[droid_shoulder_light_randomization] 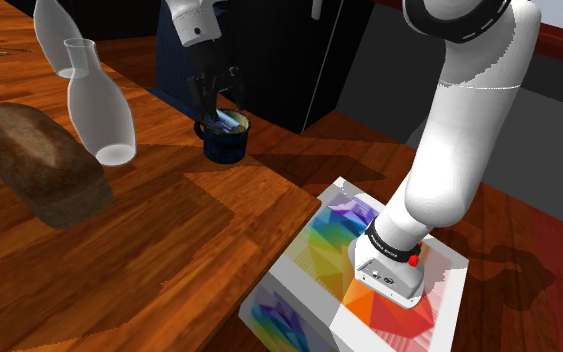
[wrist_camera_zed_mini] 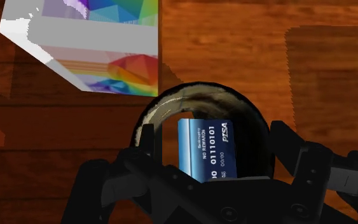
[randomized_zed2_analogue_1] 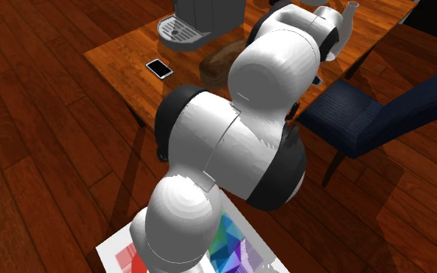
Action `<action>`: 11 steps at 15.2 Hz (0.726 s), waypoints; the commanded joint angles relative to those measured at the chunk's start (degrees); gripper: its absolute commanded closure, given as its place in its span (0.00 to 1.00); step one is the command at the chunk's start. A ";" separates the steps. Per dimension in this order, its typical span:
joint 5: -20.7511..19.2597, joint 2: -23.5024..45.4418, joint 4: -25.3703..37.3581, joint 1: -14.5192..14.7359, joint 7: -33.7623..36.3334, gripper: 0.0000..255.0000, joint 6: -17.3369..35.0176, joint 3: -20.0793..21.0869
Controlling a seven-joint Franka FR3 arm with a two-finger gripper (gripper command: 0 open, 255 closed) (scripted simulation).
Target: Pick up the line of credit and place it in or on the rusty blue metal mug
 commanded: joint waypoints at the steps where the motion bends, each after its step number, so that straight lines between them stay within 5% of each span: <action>1: -0.35 1.96 5.21 0.22 0.35 0.00 -3.30 -0.03; 3: -0.77 4.50 11.77 0.57 0.79 0.00 -7.36 -0.06; 11: -0.77 4.50 11.77 0.58 0.79 0.00 -7.36 -0.07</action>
